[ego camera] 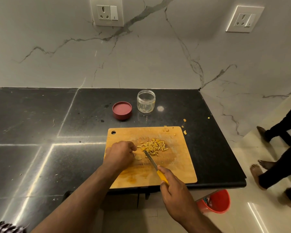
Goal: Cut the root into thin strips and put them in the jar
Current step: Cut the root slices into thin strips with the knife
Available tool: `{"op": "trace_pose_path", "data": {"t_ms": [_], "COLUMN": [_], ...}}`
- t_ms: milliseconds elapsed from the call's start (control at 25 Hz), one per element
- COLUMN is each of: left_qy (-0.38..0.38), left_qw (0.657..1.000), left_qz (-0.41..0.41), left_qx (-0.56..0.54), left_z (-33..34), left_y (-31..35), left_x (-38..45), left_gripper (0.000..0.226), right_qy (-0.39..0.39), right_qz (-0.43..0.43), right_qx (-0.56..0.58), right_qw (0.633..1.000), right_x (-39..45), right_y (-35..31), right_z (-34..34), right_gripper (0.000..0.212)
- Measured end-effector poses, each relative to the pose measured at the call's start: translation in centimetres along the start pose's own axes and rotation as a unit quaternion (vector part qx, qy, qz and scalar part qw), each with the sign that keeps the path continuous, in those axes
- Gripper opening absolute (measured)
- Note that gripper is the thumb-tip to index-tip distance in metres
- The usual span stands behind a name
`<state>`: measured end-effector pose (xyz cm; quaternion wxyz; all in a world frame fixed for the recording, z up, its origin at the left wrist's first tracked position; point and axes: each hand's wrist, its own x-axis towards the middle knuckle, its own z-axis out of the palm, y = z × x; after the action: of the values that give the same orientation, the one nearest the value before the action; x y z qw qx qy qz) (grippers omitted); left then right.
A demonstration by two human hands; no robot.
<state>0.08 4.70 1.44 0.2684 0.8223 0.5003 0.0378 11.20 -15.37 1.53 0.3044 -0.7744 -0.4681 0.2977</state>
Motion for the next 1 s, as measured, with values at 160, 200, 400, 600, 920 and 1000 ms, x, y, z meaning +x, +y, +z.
{"op": "trace_pose_path", "data": {"t_ms": [160,200,400,600,920,1000], "left_qy": [0.002,0.012,0.048,0.058,0.044,0.042], "left_qw": [1.000,0.999,0.998,0.998,0.998,0.998], "left_qz": [0.013,0.017,0.008,0.012,-0.017,-0.015], "left_qx": [0.025,0.028,0.027,0.032,0.042,0.050], "left_z": [0.8,1.1,1.7,1.8,1.8,1.7], "left_y": [0.0,0.0,-0.1,-0.1,0.0,0.2], "left_x": [-0.5,-0.6,-1.0,-1.2,-0.9,-0.8], "left_gripper": [0.020,0.017,0.014,0.015,0.013,0.012], "right_qy": [0.000,-0.003,-0.029,-0.039,-0.051,-0.060], "right_qz": [0.001,-0.001,-0.022,-0.032,-0.031,-0.032], "right_qx": [-0.026,-0.033,-0.075,-0.099,-0.151,-0.154], "right_qw": [1.000,0.999,0.996,0.994,0.987,0.986], "right_x": [0.1,0.1,0.0,0.2,0.1,-0.6], "right_y": [-0.5,-0.7,-1.5,-2.0,-2.7,-2.5], "right_z": [0.4,0.5,1.1,1.6,2.5,2.4], "right_gripper": [0.047,0.048,0.051,0.053,0.055,0.055]}}
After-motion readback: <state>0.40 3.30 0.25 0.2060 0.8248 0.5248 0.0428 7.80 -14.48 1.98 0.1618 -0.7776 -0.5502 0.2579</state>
